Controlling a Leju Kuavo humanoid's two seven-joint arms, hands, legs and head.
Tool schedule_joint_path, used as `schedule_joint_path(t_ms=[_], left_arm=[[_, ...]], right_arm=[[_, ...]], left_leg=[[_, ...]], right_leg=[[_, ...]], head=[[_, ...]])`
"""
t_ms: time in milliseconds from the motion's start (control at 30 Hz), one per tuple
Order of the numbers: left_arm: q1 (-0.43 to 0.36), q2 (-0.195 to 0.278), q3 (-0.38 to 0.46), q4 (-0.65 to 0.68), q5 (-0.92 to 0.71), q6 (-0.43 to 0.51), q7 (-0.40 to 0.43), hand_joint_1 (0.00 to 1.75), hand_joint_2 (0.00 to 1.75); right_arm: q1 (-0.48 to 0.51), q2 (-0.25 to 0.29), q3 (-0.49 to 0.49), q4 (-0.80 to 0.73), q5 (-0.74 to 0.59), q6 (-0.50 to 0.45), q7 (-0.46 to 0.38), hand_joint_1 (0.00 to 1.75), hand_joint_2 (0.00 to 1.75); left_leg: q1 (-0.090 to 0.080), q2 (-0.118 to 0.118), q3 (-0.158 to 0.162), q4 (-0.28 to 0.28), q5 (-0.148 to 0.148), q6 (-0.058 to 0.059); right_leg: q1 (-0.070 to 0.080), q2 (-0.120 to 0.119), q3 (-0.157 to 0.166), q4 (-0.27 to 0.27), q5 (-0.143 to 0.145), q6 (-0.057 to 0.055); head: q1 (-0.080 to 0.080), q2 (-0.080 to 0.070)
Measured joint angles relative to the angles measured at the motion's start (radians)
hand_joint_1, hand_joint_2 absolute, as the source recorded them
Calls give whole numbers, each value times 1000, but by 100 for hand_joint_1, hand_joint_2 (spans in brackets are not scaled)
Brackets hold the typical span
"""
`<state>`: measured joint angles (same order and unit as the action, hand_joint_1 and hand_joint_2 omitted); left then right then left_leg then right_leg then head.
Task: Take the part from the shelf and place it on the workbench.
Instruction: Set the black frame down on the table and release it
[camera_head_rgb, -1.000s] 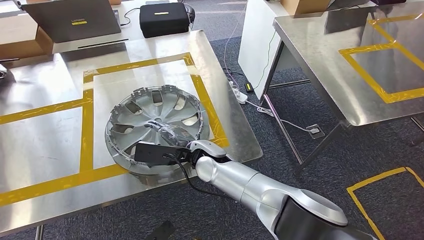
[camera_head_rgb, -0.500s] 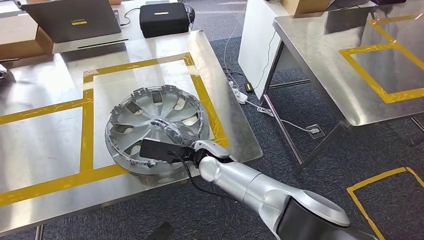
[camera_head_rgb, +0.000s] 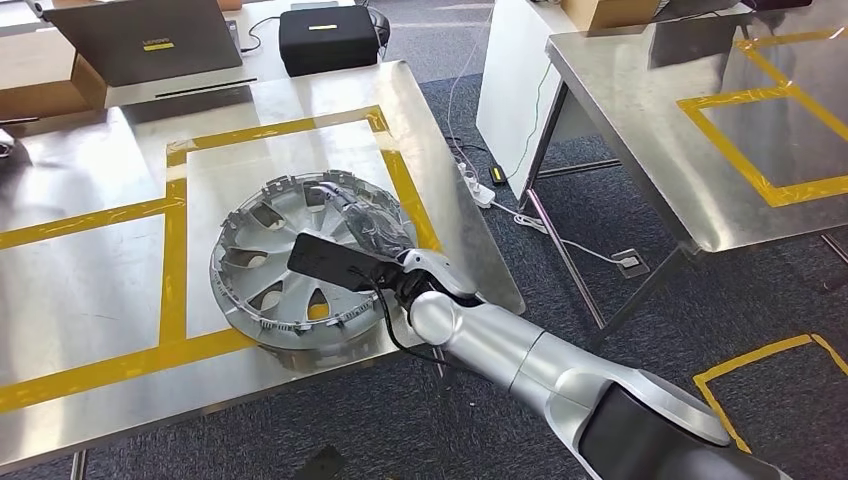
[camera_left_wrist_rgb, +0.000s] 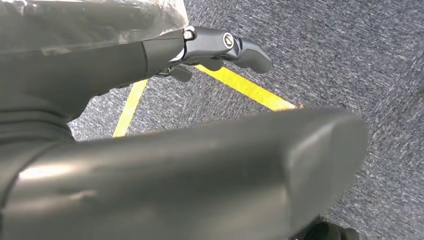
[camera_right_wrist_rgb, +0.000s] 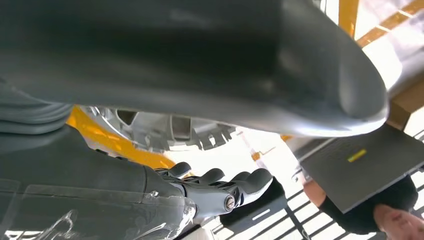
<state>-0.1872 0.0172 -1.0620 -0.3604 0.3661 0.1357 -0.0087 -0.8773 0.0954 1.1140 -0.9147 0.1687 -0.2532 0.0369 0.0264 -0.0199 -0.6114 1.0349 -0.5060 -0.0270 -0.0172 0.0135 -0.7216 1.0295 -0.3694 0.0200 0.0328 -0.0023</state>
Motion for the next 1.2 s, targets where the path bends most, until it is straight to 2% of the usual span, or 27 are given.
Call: schedule_joint_path(t_ms=[367,667,1000,1200], left_arm=[[9,2,0,1,19,17,-5,0,0],[16,4,0,1,26,19,-7,0,0],[17,5,0,1,33,29,-1,0,0],[18,8,0,1,44,29,1,0,0]], right_arm=[[28,-110,-87,-268,13,-73,29,0,0],[80,-196,-153,-454,-5,-87,40,0,0],[122,-247,-197,-553,-16,-88,47,0,0],[131,-261,-209,-587,-15,-89,52,0,0]], left_leg=[[0,0,1,0,-1,0],[0,0,4,-1,-2,-2],[-3,0,10,-1,-6,2],[-12,0,17,1,-10,13]], right_leg=[[0,0,1,0,0,0],[0,2,3,0,-2,0],[-3,2,8,-1,-4,3],[-12,2,18,-4,-5,13]], head=[[0,0],[0,0],[0,0],[0,0]])
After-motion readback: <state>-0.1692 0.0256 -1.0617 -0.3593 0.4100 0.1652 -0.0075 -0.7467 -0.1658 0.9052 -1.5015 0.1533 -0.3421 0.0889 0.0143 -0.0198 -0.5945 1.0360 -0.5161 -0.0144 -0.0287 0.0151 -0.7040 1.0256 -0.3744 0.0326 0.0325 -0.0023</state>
